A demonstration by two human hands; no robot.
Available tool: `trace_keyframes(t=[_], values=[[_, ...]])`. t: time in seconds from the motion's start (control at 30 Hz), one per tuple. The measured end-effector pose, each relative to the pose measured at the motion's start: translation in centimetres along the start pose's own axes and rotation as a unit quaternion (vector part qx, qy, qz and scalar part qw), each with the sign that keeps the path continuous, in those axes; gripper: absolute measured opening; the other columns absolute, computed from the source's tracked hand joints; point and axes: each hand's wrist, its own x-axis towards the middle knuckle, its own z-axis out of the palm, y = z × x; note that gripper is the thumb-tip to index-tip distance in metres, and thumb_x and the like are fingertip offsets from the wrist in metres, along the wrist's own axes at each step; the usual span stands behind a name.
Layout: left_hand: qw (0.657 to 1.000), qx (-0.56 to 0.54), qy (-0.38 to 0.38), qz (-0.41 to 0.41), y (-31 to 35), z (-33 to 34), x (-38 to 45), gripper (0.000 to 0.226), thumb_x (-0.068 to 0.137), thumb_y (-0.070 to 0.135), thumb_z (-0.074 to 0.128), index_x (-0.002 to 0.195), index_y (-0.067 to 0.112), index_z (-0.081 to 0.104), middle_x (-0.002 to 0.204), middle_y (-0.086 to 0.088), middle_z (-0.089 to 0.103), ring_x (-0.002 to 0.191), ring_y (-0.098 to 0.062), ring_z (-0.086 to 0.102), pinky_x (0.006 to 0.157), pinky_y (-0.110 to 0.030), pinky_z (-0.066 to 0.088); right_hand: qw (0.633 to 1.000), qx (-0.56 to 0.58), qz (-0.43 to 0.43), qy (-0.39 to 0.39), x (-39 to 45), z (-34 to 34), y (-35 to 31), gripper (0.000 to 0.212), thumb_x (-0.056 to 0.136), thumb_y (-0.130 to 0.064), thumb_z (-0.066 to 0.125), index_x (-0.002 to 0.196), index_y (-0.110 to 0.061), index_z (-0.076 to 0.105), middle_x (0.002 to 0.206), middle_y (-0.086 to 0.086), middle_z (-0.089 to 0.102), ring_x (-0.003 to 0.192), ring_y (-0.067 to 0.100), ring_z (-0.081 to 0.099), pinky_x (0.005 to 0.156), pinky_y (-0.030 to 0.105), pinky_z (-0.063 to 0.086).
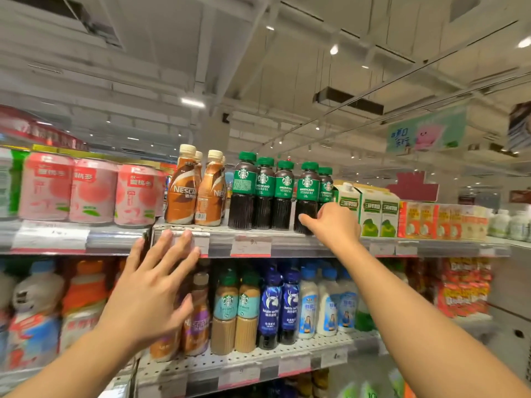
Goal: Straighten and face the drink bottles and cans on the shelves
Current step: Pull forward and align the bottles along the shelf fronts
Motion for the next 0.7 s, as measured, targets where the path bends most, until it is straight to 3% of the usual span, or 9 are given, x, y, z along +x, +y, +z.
trace_keyframes(t=[0.1, 0.23, 0.47, 0.6, 0.7], values=[[1.000, 0.005, 0.000, -0.004, 0.1, -0.1, 0.0, 0.081, 0.079, 0.058, 0.048, 0.151, 0.022, 0.048, 0.166, -0.005, 0.026, 0.153, -0.033, 0.023, 0.117, -0.066, 0.023, 1.000, 0.014, 0.011, 0.024, -0.3, 0.8, -0.4, 0.058, 0.080, -0.075, 0.059, 0.071, -0.018, 0.065, 0.066, 0.001, 0.063, 0.066, 0.025, 0.063, 0.056, 0.031, 0.048], [1.000, 0.003, -0.005, -0.004, 0.1, -0.4, 0.1, 0.081, 0.079, 0.058, 0.047, 0.151, 0.021, 0.047, 0.166, -0.005, 0.026, 0.152, -0.034, 0.024, 0.117, -0.066, 0.023, 0.999, 0.018, 0.018, 0.023, -0.8, 0.7, -1.4, 0.054, 0.086, -0.070, 0.060, 0.073, -0.018, 0.059, 0.070, 0.001, 0.062, 0.070, 0.026, 0.061, 0.057, 0.030, 0.041], [1.000, -0.011, 0.001, -0.010, 0.1, -0.2, 0.2, 0.082, 0.077, 0.055, 0.048, 0.149, 0.018, 0.050, 0.164, -0.009, 0.029, 0.151, -0.037, 0.026, 0.117, -0.067, 0.021, 0.999, -0.025, 0.033, 0.007, -1.8, -0.3, -2.8, 0.048, 0.093, -0.063, 0.059, 0.079, -0.018, 0.051, 0.073, -0.001, 0.053, 0.079, 0.026, 0.060, 0.063, 0.031, 0.045], [1.000, -0.022, 0.005, -0.011, 0.2, -0.1, 0.4, 0.080, 0.077, 0.054, 0.046, 0.147, 0.016, 0.052, 0.163, -0.011, 0.033, 0.149, -0.039, 0.030, 0.116, -0.068, 0.022, 0.998, -0.041, 0.035, -0.022, -1.4, -1.0, -3.5, 0.043, 0.095, -0.059, 0.059, 0.091, -0.016, 0.058, 0.090, 0.005, 0.065, 0.084, 0.028, 0.061, 0.064, 0.034, 0.047], [1.000, -0.019, -0.005, -0.018, 0.2, -0.3, 0.4, 0.080, 0.078, 0.055, 0.045, 0.147, 0.017, 0.052, 0.163, -0.011, 0.033, 0.149, -0.039, 0.029, 0.117, -0.067, 0.021, 0.998, -0.059, 0.020, -0.026, -1.7, -1.2, -4.1, 0.040, 0.097, -0.057, 0.058, 0.089, -0.017, 0.056, 0.091, 0.005, 0.064, 0.088, 0.030, 0.062, 0.066, 0.034, 0.045]])
